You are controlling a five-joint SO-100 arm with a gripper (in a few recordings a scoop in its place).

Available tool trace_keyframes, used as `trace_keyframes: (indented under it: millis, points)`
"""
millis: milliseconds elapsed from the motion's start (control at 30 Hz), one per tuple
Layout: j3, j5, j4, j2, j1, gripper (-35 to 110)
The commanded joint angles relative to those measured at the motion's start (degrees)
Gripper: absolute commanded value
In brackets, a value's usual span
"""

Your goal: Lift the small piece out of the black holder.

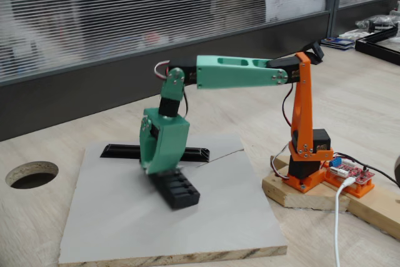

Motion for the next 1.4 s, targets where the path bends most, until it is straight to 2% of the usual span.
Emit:
trace_keyframes:
  millis: [0, 400, 1367]
  points:
    - [-0.3, 0.4, 0.7, 4.7, 0.1, 3]
    - [-1.1, 0.4, 0.7, 5.5, 0.0, 3]
    - [-0.4, 0.9, 0.6, 43.9, 0.2, 3]
